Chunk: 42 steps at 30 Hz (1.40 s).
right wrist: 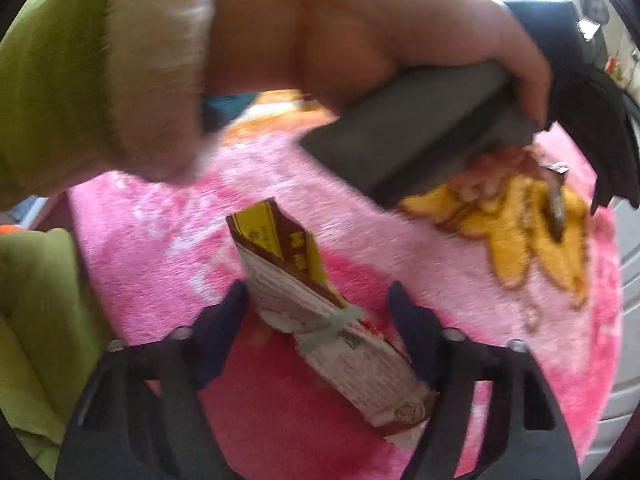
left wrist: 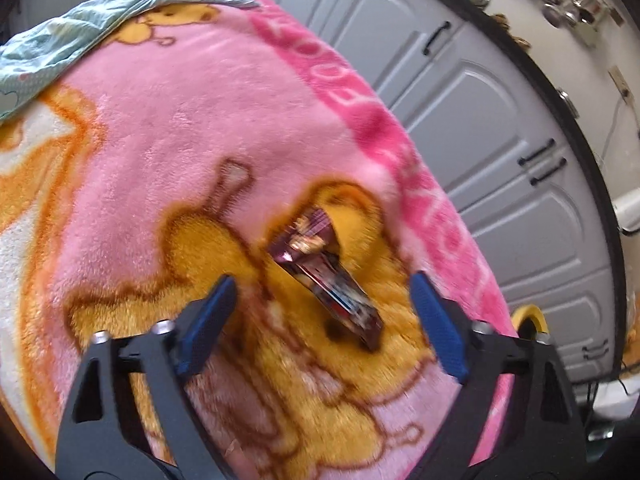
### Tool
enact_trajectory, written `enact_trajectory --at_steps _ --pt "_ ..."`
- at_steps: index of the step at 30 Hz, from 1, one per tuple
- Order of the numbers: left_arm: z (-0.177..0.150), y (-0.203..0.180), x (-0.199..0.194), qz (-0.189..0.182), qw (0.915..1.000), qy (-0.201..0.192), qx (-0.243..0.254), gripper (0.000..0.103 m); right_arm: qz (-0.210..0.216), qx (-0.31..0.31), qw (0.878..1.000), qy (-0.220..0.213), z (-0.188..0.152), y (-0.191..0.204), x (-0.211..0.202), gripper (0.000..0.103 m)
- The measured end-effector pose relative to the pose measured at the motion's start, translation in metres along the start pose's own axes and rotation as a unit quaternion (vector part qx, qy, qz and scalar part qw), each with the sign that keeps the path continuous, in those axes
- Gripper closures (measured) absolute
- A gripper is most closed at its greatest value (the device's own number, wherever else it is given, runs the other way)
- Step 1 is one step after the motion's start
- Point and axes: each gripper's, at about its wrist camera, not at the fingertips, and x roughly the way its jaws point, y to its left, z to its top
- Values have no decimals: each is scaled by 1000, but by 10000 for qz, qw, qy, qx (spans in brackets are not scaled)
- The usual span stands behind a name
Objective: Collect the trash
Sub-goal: 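Grasp the chocolate bar with the left tool while the right tool grasps the white-and-yellow paper packet, then carry the chocolate bar with the left tool while the right tool carries the packet to the bin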
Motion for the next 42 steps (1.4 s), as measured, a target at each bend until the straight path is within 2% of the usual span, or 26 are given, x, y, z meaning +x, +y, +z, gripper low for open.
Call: enact_trajectory --at_steps 1,2,3,6,9,14,15,18,24,28,32,42 --pt "1 1 1 50 10000 -50 17 38 12 21 10000 -13 -2 1 -1 40" --pt "1 1 1 136 9998 -103 57 47 8 65 10000 -26 -4 1 -4 42" --pt "1 2 1 212 9997 -132 80 61 -21 145 9999 -51 -6 0 -7 45" --pt "-3 9 -2 384 9989 -226 126 87 -144 367 9992 -111 -14 -2 -18 53" --pt "-6 19 -6 198 9995 -256 41 93 -239 743 9965 -297 -22 -8 -36 59" --pt "-20 12 -20 -8 9992 -353 177 99 -581 1590 9848 -386 -51 -30 -60 61" --pt "-23 9 -22 -52 9991 -373 217 100 -588 1846 9799 -478 -59 -38 -66 67" --pt "-35 -8 -32 -177 9978 -474 418 100 -585 2302 9682 -787 -80 -53 -88 66" --pt "-54 -60 -51 -517 9927 -632 892 100 -952 2779 9472 -1287 -107 -63 -138 66" --pt "-66 -103 -62 -828 9859 -705 1270 100 -1274 3034 9311 -1576 -126 -71 -172 66" --pt "-77 -143 -66 -1020 9789 -726 1615 100 -1595 3342 9100 -1866 -147 -78 -204 66" --pt "-112 -230 -60 -1438 9613 -578 2277 100 -2374 4163 8440 -2409 -224 -88 -270 66"
